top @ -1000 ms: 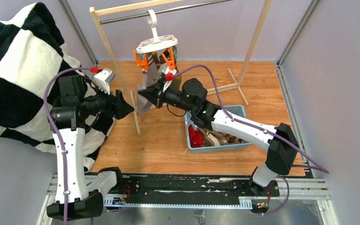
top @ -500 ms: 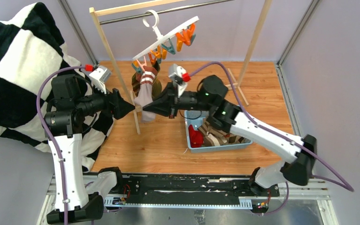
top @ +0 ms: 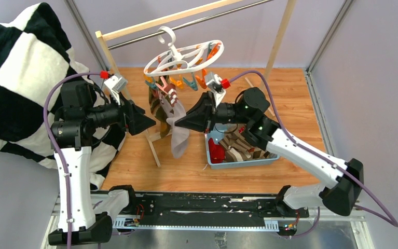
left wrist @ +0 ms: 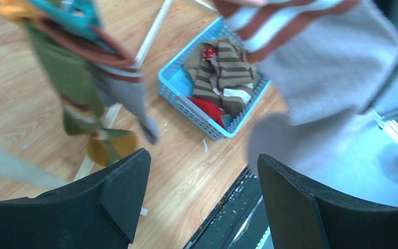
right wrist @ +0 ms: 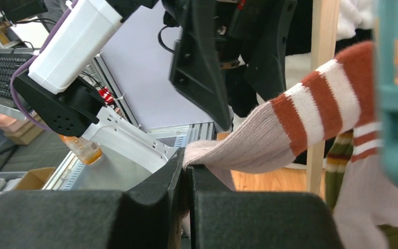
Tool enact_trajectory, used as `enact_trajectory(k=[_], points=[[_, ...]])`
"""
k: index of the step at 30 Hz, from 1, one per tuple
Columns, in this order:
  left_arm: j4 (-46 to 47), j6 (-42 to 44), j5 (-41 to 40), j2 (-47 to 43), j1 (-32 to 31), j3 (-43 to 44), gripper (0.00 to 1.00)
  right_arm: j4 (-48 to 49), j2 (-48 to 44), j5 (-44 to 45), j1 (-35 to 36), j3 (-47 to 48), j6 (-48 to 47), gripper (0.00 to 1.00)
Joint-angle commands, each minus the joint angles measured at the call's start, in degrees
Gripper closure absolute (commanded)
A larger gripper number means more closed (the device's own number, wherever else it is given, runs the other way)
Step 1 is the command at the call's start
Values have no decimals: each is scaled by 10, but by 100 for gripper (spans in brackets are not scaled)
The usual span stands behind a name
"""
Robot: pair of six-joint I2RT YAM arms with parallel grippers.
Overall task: Remove the socks clipped to the hanger
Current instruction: Remove the sock from the hanger.
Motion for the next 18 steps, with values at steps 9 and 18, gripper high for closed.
enact_trajectory(k=[9, 18], points=[[-7, 34, 66, 34, -46, -7, 12, 493, 184, -137, -70, 9, 466, 91], [-7, 58, 91, 80, -53, 8, 10, 529, 203, -131, -68, 0, 492, 89]])
